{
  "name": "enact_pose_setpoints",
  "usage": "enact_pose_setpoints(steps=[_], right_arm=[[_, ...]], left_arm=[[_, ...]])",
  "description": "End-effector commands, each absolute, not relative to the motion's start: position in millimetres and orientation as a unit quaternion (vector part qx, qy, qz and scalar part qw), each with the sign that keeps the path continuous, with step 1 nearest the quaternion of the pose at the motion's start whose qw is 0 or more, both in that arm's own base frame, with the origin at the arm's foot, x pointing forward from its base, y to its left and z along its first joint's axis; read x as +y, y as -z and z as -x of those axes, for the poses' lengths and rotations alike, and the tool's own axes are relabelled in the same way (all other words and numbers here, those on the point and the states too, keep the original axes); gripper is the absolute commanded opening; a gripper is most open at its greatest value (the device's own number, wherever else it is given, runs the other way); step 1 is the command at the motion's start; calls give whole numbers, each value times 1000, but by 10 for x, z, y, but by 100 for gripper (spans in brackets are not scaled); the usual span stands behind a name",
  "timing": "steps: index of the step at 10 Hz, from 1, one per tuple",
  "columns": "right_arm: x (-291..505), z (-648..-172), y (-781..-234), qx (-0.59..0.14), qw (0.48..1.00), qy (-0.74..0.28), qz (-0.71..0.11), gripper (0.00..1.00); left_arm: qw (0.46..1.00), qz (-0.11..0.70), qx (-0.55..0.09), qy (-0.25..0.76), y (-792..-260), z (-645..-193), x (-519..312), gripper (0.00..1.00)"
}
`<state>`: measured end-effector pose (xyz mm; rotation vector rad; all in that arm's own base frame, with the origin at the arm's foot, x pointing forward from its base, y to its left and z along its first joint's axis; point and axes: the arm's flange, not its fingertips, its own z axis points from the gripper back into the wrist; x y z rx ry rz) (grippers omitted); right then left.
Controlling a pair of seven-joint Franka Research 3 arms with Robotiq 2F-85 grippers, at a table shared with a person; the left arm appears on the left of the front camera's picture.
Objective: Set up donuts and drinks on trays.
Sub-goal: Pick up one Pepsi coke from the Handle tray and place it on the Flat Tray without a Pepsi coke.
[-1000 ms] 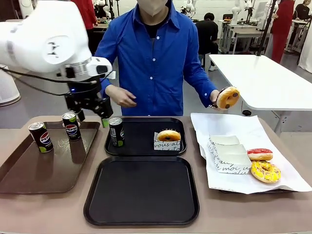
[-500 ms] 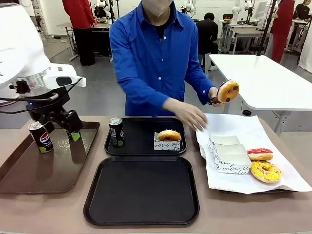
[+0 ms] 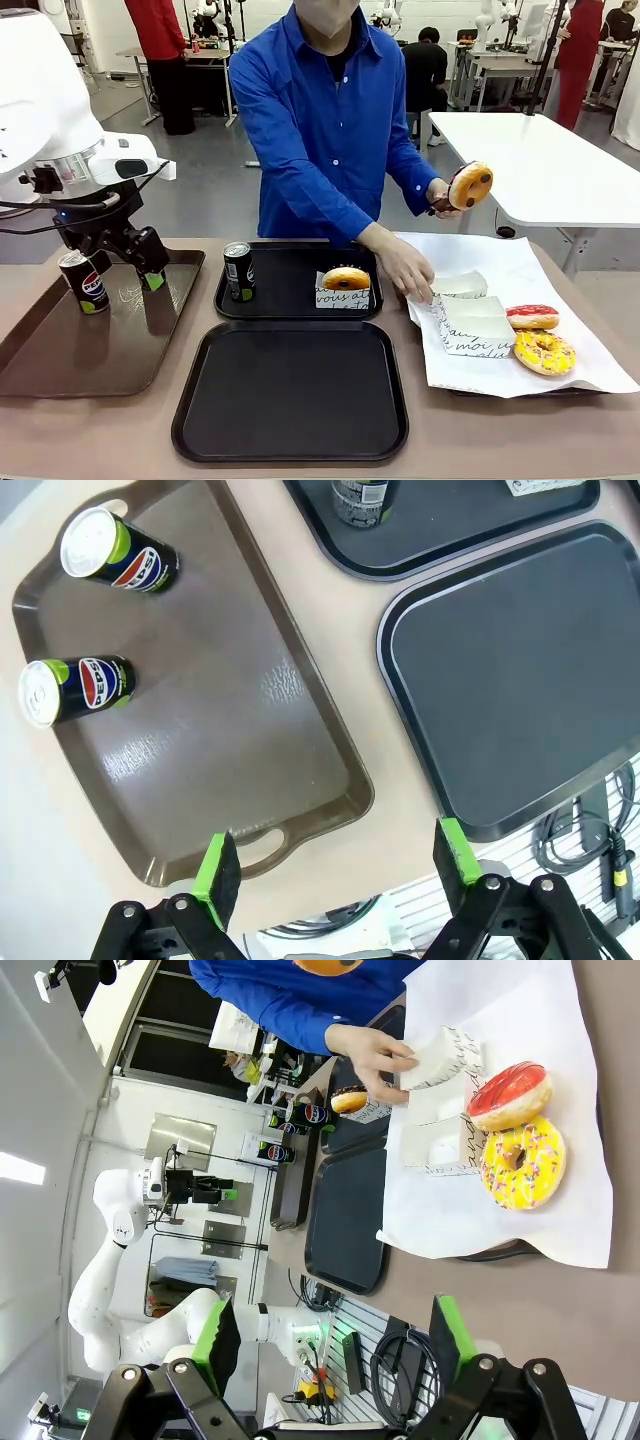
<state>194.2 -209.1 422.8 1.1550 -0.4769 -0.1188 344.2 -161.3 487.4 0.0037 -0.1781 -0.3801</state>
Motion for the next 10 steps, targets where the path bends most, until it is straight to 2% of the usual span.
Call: enact_pose_setpoints(steps=[1, 4, 8, 10], right_arm=[[-2101, -1957, -4237, -233, 803, 51, -546, 100], [-2101, -1957, -4237, -233, 803, 51, -546, 100], [-2101, -1957, -4237, -233, 803, 51, -546, 100], [-2101, -1957, -4237, -233, 803, 51, -546, 100]], left_arm=[[978, 3, -89, 190, -4883, -3458, -1633, 100], [978, -2, -88, 189, -4874, -3442, -1613, 100], [991, 51, -103, 65, -5148, -3977, -576, 100], [993, 49, -107, 7, -5162, -4171, -55, 100]])
